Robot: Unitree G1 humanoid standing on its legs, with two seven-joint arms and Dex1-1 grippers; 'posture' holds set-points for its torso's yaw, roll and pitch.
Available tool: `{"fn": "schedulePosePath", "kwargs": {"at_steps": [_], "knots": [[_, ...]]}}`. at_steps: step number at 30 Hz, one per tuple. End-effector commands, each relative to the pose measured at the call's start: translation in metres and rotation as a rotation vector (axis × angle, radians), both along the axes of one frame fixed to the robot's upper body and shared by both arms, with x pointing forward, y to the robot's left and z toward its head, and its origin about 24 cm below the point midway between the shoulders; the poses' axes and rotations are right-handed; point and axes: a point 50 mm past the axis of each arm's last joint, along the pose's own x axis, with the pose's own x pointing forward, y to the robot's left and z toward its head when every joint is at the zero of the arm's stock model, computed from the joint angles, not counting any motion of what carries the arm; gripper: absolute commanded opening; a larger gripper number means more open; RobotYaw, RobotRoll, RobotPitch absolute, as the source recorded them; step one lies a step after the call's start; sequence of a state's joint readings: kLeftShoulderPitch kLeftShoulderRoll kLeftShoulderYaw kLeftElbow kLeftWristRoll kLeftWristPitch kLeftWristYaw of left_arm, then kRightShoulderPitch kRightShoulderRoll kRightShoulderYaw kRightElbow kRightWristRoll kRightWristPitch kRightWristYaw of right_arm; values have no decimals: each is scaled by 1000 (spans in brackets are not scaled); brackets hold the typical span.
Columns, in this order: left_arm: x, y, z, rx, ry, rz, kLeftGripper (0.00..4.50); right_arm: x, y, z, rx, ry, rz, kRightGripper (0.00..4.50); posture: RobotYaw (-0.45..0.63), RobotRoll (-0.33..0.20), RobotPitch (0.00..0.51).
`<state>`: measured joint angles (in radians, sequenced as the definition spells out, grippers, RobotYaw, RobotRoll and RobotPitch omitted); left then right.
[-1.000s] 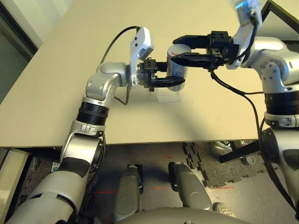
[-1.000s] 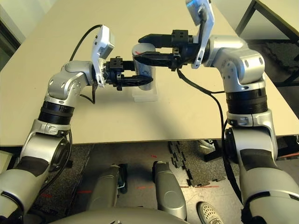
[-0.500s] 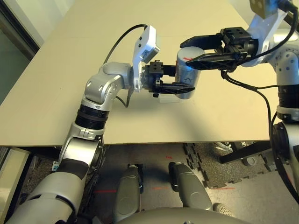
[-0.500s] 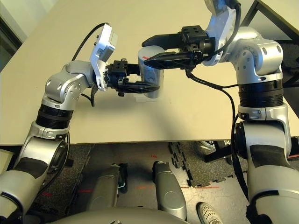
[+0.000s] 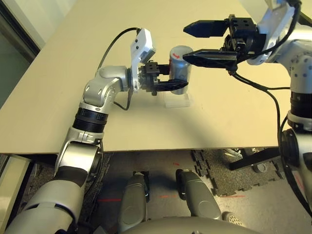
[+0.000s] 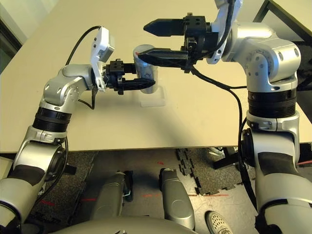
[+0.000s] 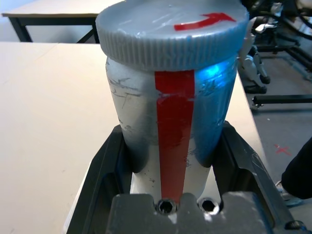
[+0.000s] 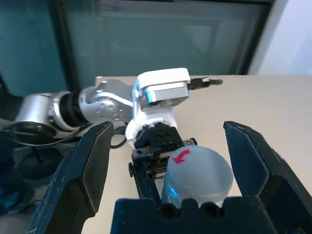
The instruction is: Pour the medicine from the bottle into the box.
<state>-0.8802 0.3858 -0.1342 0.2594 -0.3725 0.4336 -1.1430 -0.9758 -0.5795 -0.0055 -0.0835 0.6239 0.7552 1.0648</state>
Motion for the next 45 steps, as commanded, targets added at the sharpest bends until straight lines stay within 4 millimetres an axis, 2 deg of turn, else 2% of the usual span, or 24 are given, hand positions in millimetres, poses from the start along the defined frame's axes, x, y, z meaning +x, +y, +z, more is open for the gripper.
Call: {"fn": "schedulePosePath", "kwargs": {"at_steps": [1,8,13,21,30,38,41,45], "knots": [[2,3,-4,9,-2,14,2462,6,9,-9,-46,-49,-91,4500,-147,0,146],[4,0,-2,2,-7,14,2462,23,20,-20,-60,-77,-246,4500,-148,0,147],[4,-1,0,-2,-12,15,2462,31,17,-20,-49,-78,-312,4500,-146,0,148],[5,2,-2,-5,-5,34,2462,39,-1,-21,-40,-65,-408,4500,-146,0,154],[8,16,-3,-7,-1,88,2462,36,-29,-23,-34,-31,-490,4500,-153,0,159],[10,23,-3,-9,-4,115,2462,27,-63,-28,-29,17,-584,4500,-156,0,155],[11,24,-4,-8,-2,119,2462,20,-59,-32,-40,43,-546,4500,-165,0,154],[14,22,-5,-3,-1,116,2462,10,-36,-32,-24,75,-441,4500,-176,0,153]]}}
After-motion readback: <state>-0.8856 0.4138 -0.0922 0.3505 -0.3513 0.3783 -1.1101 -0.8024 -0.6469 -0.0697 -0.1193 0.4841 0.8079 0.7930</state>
